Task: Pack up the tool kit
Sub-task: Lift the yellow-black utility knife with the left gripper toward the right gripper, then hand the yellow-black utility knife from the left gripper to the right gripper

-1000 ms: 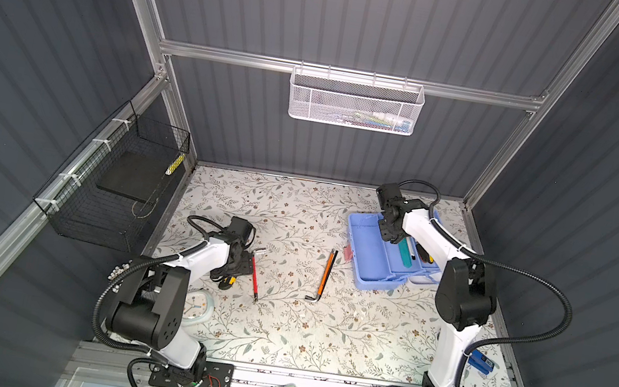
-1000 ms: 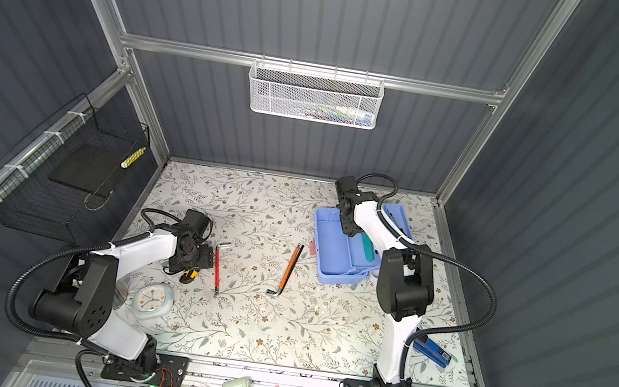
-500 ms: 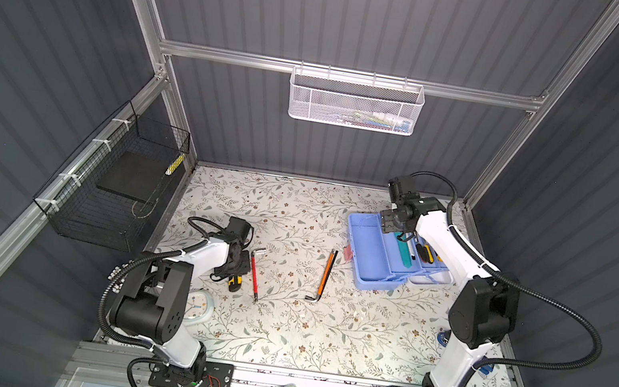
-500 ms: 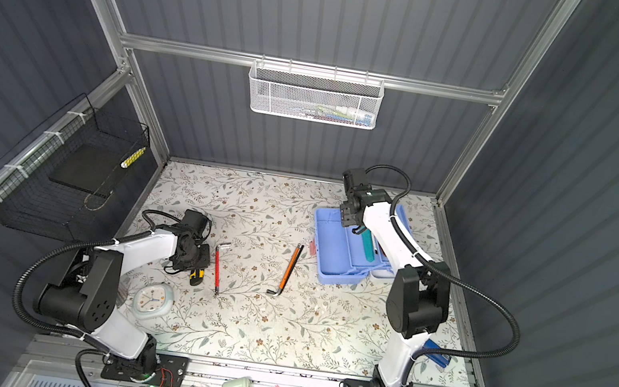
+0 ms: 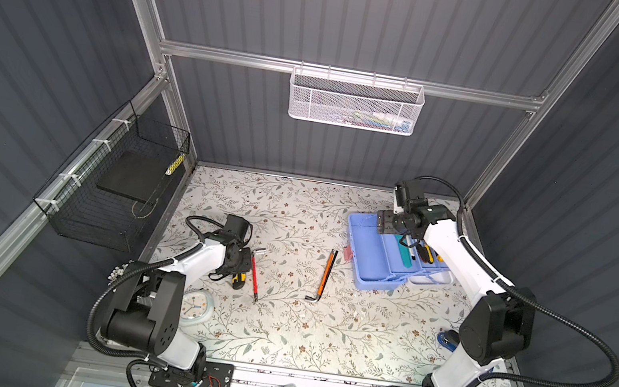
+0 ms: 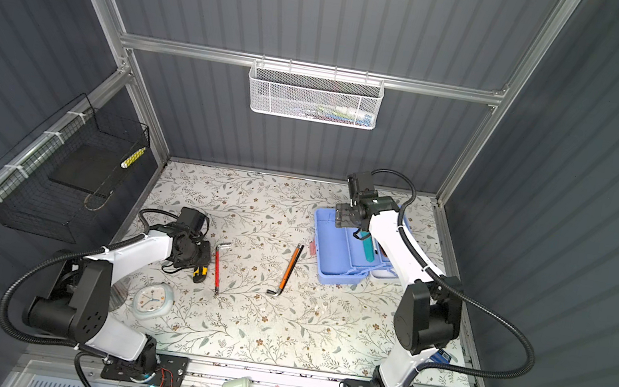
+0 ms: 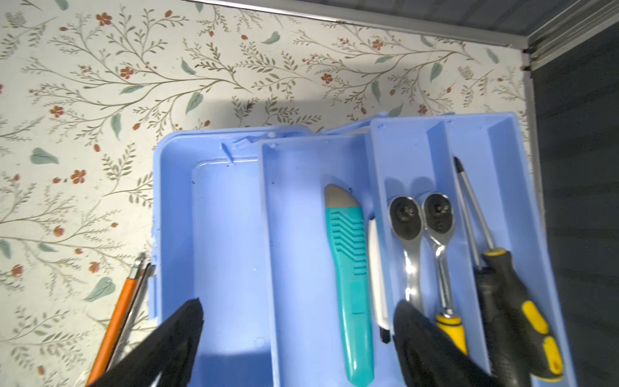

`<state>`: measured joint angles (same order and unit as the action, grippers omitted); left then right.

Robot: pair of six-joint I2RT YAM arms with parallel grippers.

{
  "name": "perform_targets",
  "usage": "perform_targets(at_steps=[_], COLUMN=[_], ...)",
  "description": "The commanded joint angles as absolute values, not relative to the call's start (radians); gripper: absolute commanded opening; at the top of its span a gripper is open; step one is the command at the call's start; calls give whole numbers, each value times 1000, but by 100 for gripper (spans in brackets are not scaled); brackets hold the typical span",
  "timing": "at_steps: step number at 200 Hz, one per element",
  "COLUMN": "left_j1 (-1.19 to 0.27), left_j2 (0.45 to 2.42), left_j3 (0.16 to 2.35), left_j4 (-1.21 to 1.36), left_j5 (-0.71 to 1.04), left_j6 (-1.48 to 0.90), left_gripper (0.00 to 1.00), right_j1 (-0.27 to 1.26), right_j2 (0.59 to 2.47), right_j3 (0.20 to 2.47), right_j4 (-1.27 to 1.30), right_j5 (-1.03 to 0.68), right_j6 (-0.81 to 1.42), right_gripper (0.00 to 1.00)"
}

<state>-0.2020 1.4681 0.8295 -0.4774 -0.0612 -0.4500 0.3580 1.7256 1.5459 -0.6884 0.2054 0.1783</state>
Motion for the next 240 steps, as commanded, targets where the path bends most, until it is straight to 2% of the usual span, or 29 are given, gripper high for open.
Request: perform_targets(at_steps=[1,48,104,163,240], left_j1=[-212,-338,-531,-631,-650], left_j2=[1403,1367,1462,1528,1552], left_j3=[864,929,1022,1081,1098], left_j4=[-500,-420,-250,-157,-96], left_j5=[-22,37,119,157,212], left_j6=[-474,-509,-563,-553,-550], left_gripper=[17,17,18,19,19], right_j1=[378,413,453,484,508], right_j2=[1688,1667,1693,1722,1733], right_j3=[1491,1385,1298,1272,1254], right_j4=[-615,-445,-211,-133,-95], right_j5=[63,-193,-459,-530,-570], right_j6=[245,360,527,598,620], right_gripper=[89,87,76,68,57])
